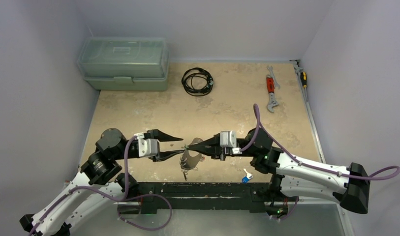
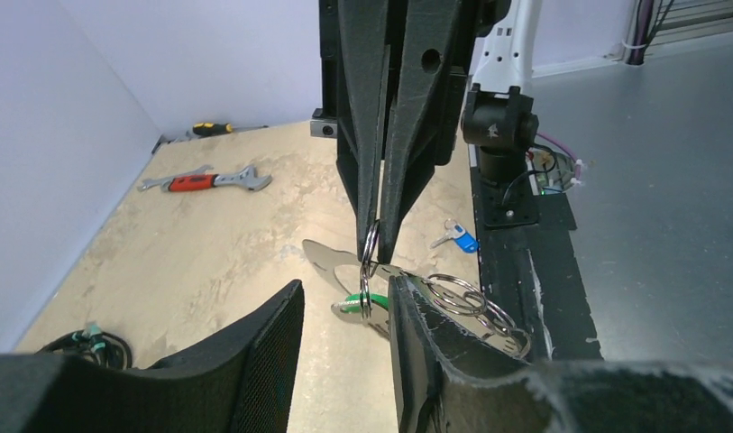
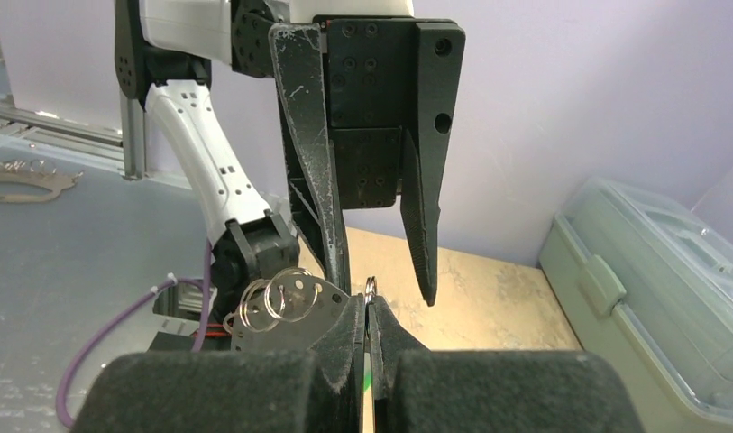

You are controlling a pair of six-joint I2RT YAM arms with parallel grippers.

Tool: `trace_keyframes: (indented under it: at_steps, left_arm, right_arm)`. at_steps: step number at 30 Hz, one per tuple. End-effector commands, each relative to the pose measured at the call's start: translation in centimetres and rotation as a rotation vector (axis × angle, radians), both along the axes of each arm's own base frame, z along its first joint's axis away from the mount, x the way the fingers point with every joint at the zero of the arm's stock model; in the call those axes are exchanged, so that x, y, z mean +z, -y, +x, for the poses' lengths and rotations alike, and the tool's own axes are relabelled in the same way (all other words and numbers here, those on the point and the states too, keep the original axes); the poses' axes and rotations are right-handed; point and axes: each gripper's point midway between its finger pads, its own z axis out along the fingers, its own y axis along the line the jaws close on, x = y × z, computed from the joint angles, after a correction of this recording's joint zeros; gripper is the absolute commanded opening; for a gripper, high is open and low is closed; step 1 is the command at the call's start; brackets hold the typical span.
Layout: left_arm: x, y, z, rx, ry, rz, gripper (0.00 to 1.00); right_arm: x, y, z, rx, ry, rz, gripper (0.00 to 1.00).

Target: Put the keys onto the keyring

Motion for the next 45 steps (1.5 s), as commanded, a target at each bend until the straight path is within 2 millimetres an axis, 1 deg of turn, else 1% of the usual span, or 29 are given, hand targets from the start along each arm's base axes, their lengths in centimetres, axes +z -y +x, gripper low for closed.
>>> trace_keyframes:
  at_steps: [1,6,11,12,14,18,23,25,28,29,33,34,35,37,39,40,42,44,45]
  left_arm:
    - [2.0,0.6,-1.3,-0.095,0.051,-0.041,0.37]
    - [1.9,1.1,-1.3,-0.128,0.044,-0.044,0.36]
    - [2.1,1.5,-1.5,-0.148,0.037,-0.069,0.36]
    - [2.0,1.5,-1.5,-0.152,0.031,-0.070,0.35]
    - [2.6,1.6,-1.6,-0.159,0.045,-0.092,0.31]
    - [2.5,1.7,-1.5,-0.156,0.039,-0.092,0.27]
    - [2.4,1.8,-1.2,-0.145,0.041,-0.096,0.25]
    - [2.5,1.8,-1.1,-0.144,0.040,-0.102,0.20]
    - [3.2,1.6,-0.7,-0.106,0.038,-0.124,0.04]
    - [3.6,1.4,-0.8,-0.098,0.044,-0.134,0.00]
    - [4.4,0.9,-0.4,-0.053,0.045,-0.139,0.00]
    - [3.8,0.8,-0.1,-0.034,0.031,-0.110,0.00]
    - [3.5,0.6,0.3,-0.009,0.026,-0.084,0.00]
    - [2.8,0.4,1.0,0.027,0.018,-0.033,0.00]
    - [1.8,0.2,1.6,0.060,-0.008,0.025,0.00]
    - [1.5,0.0,1.9,0.080,-0.016,0.046,0.00]
    - [1.1,-0.1,2.4,0.108,-0.025,0.077,0.00]
    - [0.5,-0.3,3.0,0.138,-0.035,0.108,0.00]
    - [0.0,-0.4,3.4,0.154,-0.042,0.125,0.00]
  right_arm:
    - [4.0,1.0,-0.7,0.017,0.052,0.121,0.00]
    - [4.5,1.2,-1.2,0.035,0.060,0.130,0.00]
    - [4.0,0.9,-1.2,0.045,0.055,0.115,0.00]
    - [3.9,0.8,-1.2,0.046,0.054,0.110,0.00]
    - [3.6,0.7,-1.2,0.050,0.051,0.104,0.00]
    - [3.6,0.6,-1.3,0.055,0.052,0.108,0.00]
    - [3.6,0.4,-1.3,0.061,0.052,0.106,0.00]
    - [3.3,0.3,-1.3,0.067,0.050,0.099,0.00]
    - [3.1,0.1,-1.4,0.076,0.043,0.097,0.00]
    - [3.1,0.1,-1.4,0.077,0.040,0.097,0.00]
    - [3.1,0.3,-1.2,0.061,0.026,0.092,0.00]
    - [3.1,0.3,-0.9,0.046,0.020,0.085,0.00]
    - [3.1,0.4,-0.6,0.024,0.020,0.075,0.08]
    - [3.1,0.7,0.1,-0.022,0.011,0.059,0.32]
    - [2.9,1.0,1.0,-0.074,0.012,0.025,0.49]
    - [2.7,1.1,1.5,-0.106,0.015,-0.002,0.56]
    - [1.9,1.4,2.8,-0.181,0.005,-0.066,0.68]
    - [1.3,1.9,4.5,-0.278,0.002,-0.143,0.73]
    - [1.1,2.1,5.0,-0.302,0.006,-0.182,0.75]
